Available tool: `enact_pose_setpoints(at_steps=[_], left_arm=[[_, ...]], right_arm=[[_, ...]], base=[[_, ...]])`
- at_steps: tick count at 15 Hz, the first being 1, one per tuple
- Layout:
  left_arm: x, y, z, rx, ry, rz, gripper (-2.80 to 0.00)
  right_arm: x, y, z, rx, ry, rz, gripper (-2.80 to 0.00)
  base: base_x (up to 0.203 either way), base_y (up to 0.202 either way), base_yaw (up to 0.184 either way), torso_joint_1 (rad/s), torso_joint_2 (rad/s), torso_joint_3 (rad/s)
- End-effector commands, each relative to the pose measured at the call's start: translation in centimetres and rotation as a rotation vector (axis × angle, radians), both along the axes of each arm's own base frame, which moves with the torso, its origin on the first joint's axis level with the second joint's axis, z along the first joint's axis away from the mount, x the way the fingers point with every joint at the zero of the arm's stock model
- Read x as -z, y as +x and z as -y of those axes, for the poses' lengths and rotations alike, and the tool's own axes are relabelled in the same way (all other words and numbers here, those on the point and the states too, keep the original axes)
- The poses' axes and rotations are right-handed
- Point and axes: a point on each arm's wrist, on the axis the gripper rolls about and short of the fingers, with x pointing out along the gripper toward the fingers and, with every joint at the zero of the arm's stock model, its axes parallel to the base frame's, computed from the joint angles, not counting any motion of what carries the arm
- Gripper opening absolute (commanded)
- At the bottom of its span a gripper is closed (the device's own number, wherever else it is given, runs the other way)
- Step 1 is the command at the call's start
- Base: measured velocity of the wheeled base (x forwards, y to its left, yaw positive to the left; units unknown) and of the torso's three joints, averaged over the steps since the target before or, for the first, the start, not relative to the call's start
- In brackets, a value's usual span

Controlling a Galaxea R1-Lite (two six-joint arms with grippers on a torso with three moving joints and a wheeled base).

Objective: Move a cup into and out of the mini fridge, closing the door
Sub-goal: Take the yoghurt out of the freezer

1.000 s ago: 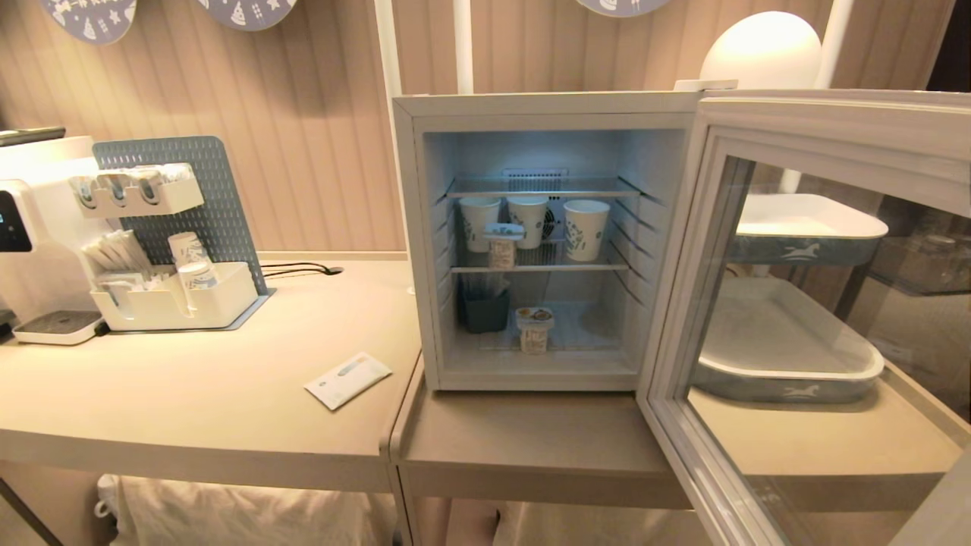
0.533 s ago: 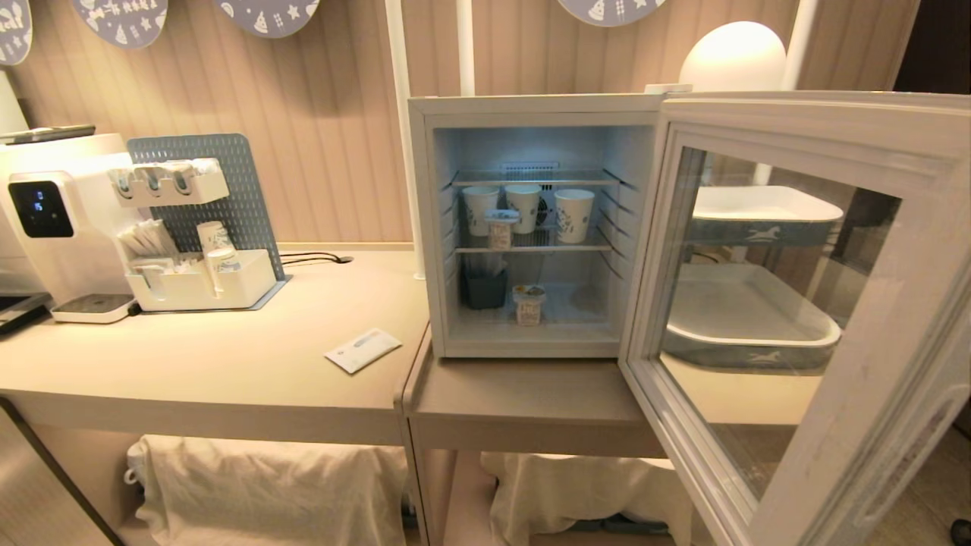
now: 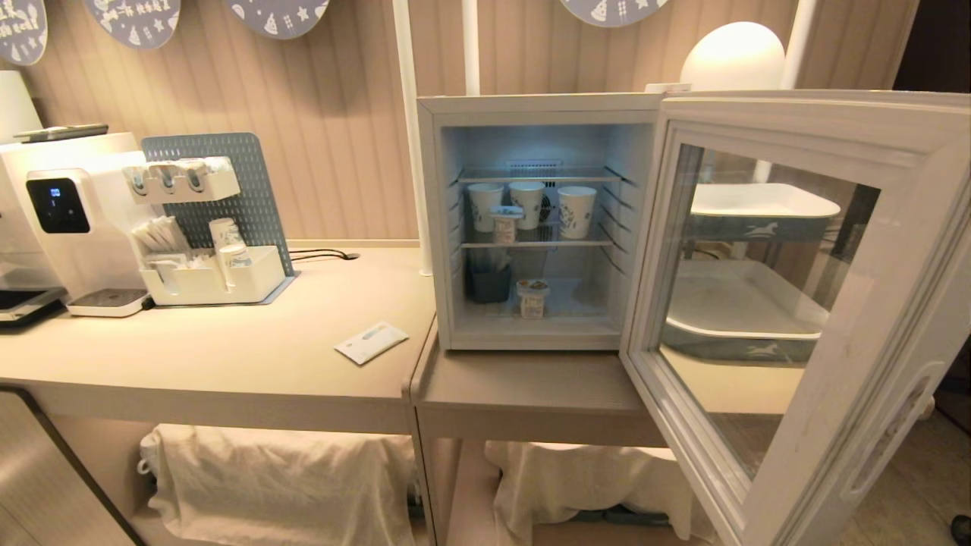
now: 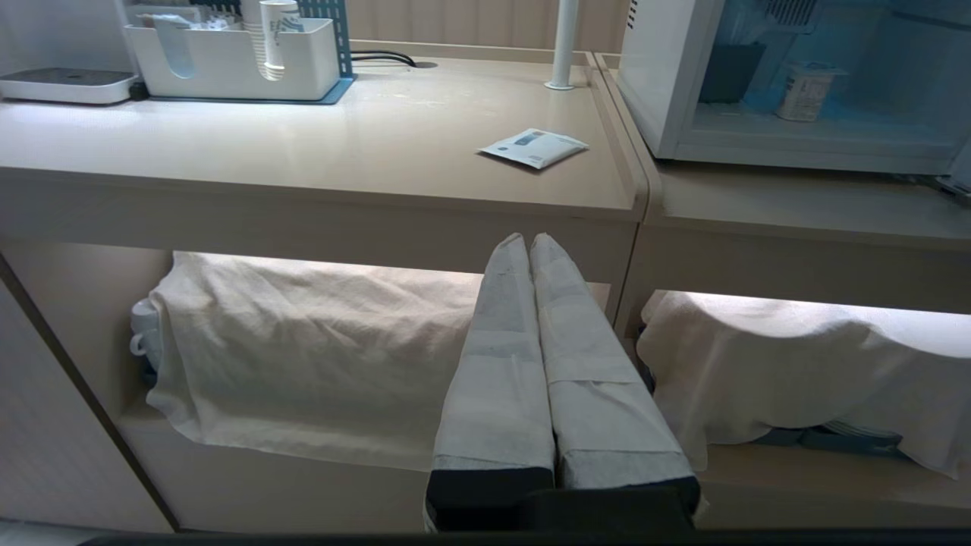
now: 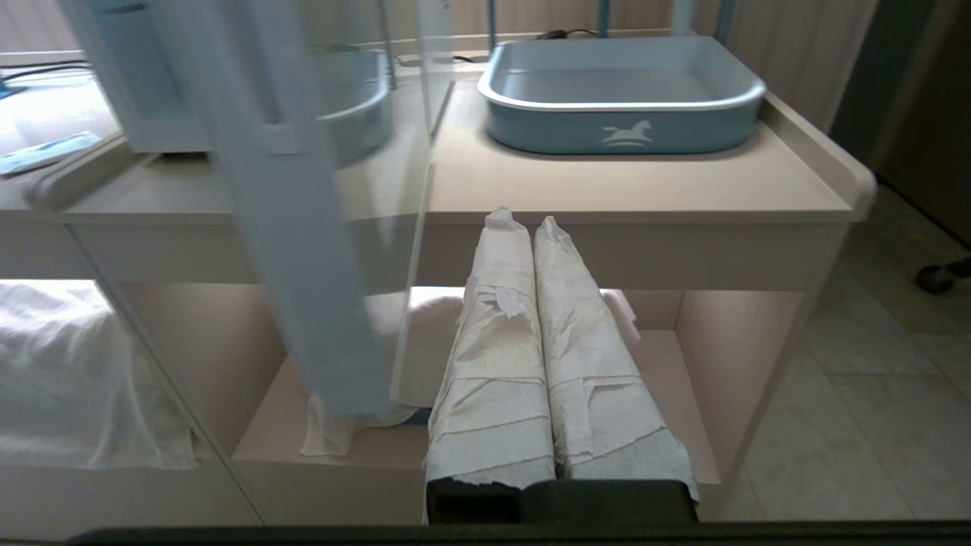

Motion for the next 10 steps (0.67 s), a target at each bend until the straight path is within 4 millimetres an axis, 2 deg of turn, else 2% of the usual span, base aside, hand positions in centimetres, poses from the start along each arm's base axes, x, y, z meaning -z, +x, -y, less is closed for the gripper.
enact_pose_setpoints(at_steps=[1, 10], left_arm=[[-0.01, 0.01, 0.00, -0.002, -0.001, -0.001, -2.80], [-0.01, 0.01, 0.00, -0.001, -0.001, -0.001, -2.80]], right_arm=[[0.00, 0.00, 0.00, 0.000, 0.000, 0.000, -2.80], [0.00, 0.00, 0.00, 0.000, 0.000, 0.000, -2.80]], base=[[-0.001, 0.110, 0.001, 0.004, 0.00, 0.009], [0.000, 0.189, 0.001, 0.001, 0.00, 0.004]])
